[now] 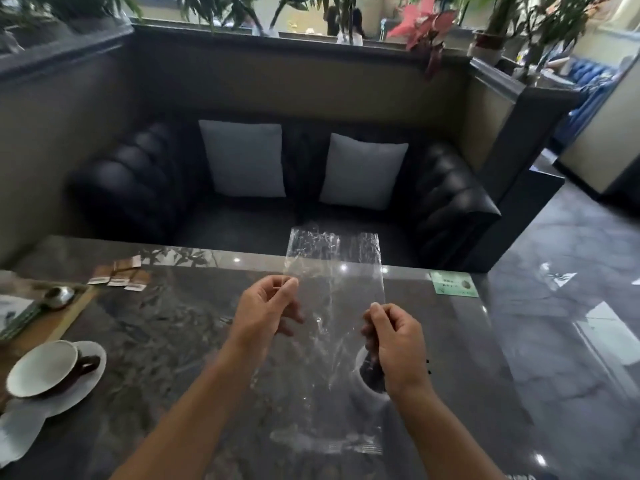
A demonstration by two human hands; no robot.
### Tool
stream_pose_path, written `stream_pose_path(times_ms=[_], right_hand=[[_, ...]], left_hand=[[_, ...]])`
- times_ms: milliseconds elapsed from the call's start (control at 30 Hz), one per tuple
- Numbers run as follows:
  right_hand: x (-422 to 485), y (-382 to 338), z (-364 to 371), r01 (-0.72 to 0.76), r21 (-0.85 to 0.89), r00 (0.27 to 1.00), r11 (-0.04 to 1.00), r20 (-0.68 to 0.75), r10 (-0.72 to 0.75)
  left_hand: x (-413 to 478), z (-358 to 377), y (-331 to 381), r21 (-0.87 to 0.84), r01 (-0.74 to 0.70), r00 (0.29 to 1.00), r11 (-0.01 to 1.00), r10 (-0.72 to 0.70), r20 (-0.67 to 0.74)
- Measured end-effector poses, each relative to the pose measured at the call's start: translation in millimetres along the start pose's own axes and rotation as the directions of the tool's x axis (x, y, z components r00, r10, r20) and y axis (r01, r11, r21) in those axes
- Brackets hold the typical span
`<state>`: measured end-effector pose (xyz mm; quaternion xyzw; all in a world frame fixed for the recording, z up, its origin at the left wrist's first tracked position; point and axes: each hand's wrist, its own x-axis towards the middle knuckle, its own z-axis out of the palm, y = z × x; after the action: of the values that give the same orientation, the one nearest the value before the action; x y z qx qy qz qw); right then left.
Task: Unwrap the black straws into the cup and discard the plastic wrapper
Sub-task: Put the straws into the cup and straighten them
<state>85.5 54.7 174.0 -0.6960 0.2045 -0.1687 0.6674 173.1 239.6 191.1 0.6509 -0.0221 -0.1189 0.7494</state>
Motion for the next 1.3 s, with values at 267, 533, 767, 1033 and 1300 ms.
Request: stream_pose_path(times_ms=[267,533,767,1033,1300], right_hand=[[4.1,30.4,34.6,0.012,-0.138,0.997,0.990,-0.076,-0.023],[0.4,89.3,71.2,-0.096,-0.269,0.992,0.958,-0.102,0.071],[-2.3,141.4,87.3,-0.233,-0.321,0.968,0.918,0.010,0.249],[7.0,183.7,85.1,-0.369,-0.441,0.912,0.818,-0.003,0.410],[4.5,200.8,82.0,-0.328,-0.650,0.920,0.686,-0.056,0.387]], left_hand=[[-15.0,-27.9,-51.5,0.247,-0.094,0.986,0.964,0.124,-0.110],[-6.3,-75.0,-112.7,0.325,0.050,0.971,0.945,0.030,-0.236],[-0.4,-104.7,-165.9,0.425,0.227,0.956,0.876,-0.117,-0.270],[14.8,-125.2,-213.8,0.549,0.392,0.919,0.739,-0.342,-0.196],[14.4,-118.2,-211.4,0.718,0.350,0.934,0.601,-0.287,-0.215]])
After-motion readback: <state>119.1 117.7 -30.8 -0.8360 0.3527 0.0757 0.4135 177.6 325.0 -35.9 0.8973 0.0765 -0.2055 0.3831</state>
